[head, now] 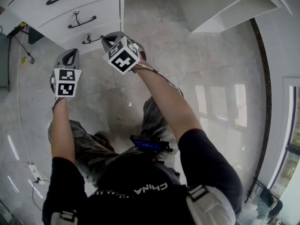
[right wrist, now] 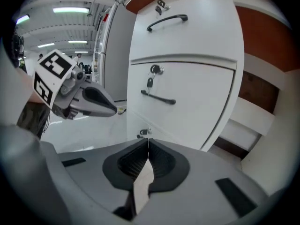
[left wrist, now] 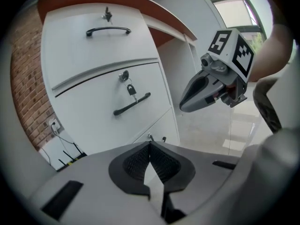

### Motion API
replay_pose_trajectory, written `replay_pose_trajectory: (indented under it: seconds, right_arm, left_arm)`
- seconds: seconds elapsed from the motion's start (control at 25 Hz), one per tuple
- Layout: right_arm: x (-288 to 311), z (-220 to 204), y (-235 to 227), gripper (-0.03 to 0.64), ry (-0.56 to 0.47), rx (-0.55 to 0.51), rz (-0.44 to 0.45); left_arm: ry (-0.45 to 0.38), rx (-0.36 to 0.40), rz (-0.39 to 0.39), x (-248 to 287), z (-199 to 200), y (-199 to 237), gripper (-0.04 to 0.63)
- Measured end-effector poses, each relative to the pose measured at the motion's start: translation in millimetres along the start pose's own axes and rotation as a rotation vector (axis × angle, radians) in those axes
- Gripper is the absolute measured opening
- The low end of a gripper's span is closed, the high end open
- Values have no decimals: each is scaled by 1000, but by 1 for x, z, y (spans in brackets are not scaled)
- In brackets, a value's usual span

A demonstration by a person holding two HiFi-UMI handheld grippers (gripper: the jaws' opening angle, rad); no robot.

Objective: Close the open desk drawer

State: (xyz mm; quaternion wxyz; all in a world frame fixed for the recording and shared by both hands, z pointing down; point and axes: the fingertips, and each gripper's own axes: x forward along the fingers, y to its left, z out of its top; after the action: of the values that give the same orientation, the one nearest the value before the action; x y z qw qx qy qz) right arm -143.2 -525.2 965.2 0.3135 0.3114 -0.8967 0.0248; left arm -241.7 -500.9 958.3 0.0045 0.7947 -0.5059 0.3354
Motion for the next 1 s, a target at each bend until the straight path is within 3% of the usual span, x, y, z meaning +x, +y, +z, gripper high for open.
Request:
replay_pose_trajectory:
  seconds: [0.08, 0.16, 0.36, 0.52, 0.68, 0.8, 1.0]
  right_arm:
    - [4, -19, 0, 17, 24, -4, -12]
    - [5, -25, -2, 17, 27, 5, -23]
    - [-1, -5, -13, 17, -22, 49, -43]
    - [-2, -16, -15, 16, 39, 99, -69]
    - [-21, -18, -5, 17, 172, 100, -64]
    - [-54, 9, -1, 17, 258, 54, -6]
    - [-135, 69, -15, 17, 318, 44, 12]
  left_arm:
    - [-5, 36, -13, 6, 10, -3, 12]
    - [-20, 23, -33, 9, 16, -9, 12]
    - [-28, 81, -73, 20, 14, -21, 12]
    - [31, 30, -110, 26, 3, -38, 12]
    - [136, 77, -233, 14, -3, -69, 12]
    - [202, 119, -291, -21, 24, -53, 12]
    - [267, 75, -252, -98, 89, 0, 12]
